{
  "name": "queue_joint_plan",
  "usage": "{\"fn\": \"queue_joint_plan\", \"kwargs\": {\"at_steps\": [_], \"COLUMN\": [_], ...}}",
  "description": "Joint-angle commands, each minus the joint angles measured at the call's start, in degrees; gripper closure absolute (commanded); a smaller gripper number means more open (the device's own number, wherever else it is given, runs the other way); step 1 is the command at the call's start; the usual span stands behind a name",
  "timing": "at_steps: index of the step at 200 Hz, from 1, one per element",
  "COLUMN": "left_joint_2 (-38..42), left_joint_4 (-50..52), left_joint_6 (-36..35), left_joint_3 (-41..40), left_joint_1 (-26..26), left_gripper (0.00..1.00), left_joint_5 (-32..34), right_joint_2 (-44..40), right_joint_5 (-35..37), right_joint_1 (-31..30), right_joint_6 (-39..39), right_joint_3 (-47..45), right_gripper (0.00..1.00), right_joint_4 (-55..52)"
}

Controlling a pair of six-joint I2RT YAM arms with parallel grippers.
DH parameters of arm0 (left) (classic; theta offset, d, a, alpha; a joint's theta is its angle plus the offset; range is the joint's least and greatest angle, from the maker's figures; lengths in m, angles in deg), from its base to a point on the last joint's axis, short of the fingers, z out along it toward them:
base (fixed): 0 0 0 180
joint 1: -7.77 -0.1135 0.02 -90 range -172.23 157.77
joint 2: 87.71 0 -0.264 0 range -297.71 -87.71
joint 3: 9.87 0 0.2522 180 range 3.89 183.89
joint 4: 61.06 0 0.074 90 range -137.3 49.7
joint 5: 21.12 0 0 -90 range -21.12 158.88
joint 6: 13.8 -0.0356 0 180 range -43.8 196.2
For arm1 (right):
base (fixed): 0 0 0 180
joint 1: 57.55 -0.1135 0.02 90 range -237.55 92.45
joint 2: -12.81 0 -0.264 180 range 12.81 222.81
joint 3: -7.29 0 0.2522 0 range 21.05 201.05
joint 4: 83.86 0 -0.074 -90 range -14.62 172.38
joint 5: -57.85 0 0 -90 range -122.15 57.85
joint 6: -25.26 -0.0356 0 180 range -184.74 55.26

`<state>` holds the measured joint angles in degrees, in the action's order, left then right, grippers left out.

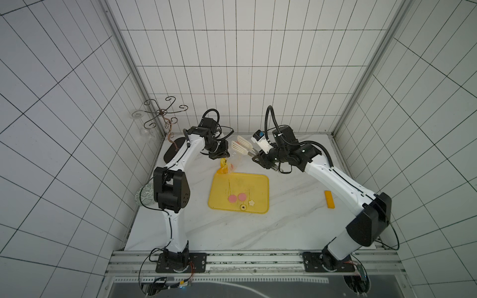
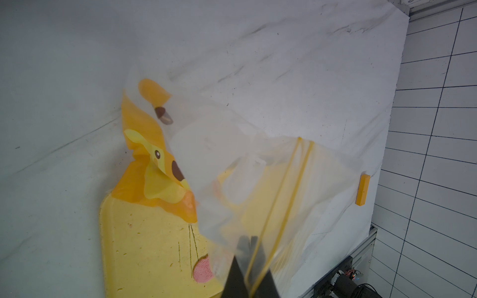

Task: Put the cookies into a resealable bag to prevent moisture
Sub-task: Place the cookie in the ziploc bag.

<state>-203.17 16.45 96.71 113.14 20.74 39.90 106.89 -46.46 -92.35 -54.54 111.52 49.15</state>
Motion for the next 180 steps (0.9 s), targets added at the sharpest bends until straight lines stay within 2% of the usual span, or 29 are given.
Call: {"fn": "queue_joint_plan", "kwargs": {"at_steps": [1,32,62,82,108,133,180], "left_joint_2": [2.6,3.4,3.7,3.8,3.1,2.3,1.5], "left_joint_4": [0.5,0.1,0.0,-0.1,-0.2,-0.1,-0.8], "left_joint_6": [-0.1,0.3,0.4,0.4,0.4,0.3,0.9], "left_joint_3": [0.7,0.3,-0.1,-0.4,0.1,0.6,1.5], "left_joint_1": [0.0,0.0,0.2,0.1,0.1,0.0,-1.7], "left_gripper": [1.0,1.0,1.0,1.0,1.0,1.0,1.0], "left_joint_5": [-0.5,-1.2,-2.0,-2.0,-1.8,-1.2,1.2], "right_joint_2": [1.9,4.1,4.8,3.7,0.6,-4.2,-18.8], "right_joint_5": [-2.2,-2.3,-2.4,-2.6,-2.9,-2.6,-0.2], "right_joint_1": [-0.2,-0.3,-0.5,-0.4,-0.1,0.0,-2.8], "right_joint_6": [1.4,1.8,1.3,0.8,0.3,0.7,4.5], "right_joint_3": [5.1,4.8,4.8,4.3,1.8,-2.9,-22.8], "right_gripper": [0.58,0.57,0.53,0.47,0.44,0.45,0.46], "right_joint_4": [0.9,1.1,2.8,3.5,4.6,3.8,0.3]}}
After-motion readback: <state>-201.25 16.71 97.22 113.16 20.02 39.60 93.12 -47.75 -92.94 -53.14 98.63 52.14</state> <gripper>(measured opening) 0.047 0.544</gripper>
